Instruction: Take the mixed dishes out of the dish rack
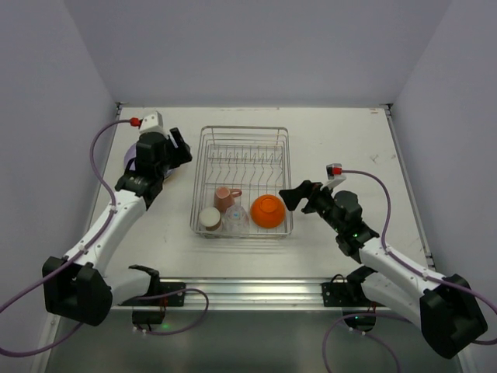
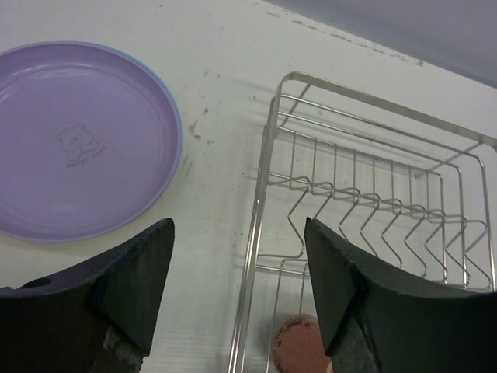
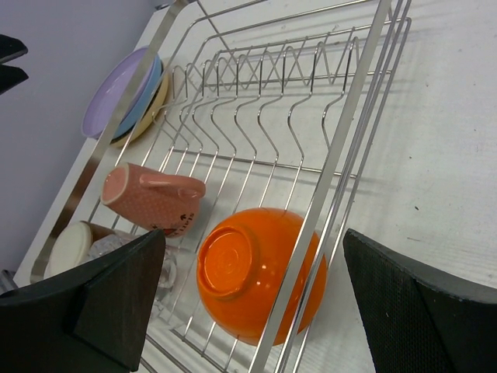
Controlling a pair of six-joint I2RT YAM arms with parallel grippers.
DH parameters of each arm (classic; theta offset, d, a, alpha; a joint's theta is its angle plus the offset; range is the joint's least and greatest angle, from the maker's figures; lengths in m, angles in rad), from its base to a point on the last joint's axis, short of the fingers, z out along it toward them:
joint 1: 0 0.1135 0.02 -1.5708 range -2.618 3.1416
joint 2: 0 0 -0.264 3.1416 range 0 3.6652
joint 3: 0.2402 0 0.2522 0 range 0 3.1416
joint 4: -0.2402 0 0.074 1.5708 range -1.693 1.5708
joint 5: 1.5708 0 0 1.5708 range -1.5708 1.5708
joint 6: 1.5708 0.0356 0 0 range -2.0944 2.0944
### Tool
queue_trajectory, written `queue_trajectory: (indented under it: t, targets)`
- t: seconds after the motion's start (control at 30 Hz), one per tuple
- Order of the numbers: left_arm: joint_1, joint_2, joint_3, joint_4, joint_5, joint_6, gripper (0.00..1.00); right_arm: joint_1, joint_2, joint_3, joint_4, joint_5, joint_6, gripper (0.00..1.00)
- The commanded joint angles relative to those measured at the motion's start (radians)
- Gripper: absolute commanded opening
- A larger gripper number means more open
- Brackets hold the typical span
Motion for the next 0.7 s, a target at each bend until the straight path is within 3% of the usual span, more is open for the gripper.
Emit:
queue_trajectory:
  t: [0.0,0.13,0.17,0.3,0.67]
  targets:
    - [-0.007,-0.047,-0.041,0.041,0.142,0.002,0.75,0.003,-0.018,0.035,0.006,-0.004,-0.011,0.99]
    - [-0.028,-0.093,-0.075,0.046,0.262,0.021,0.91,0.003,-0.020,0.035,0.006,-0.007,-0.009,0.99]
    - [-0.039,-0.101,-0.081,0.036,0.256,0.021,1.00,0.003,-0.020,0.035,0.006,-0.007,-0.009,0.99]
    - [-0.099,-0.130,-0.086,-0.016,0.176,0.036,1.00,0.005,-0.015,0.038,0.003,-0.007,-0.009,0.99]
    - [-0.211,-0.204,-0.118,-0.117,0.231,0.097,1.00,0.005,-0.008,0.038,0.006,-0.015,-0.009,0.99]
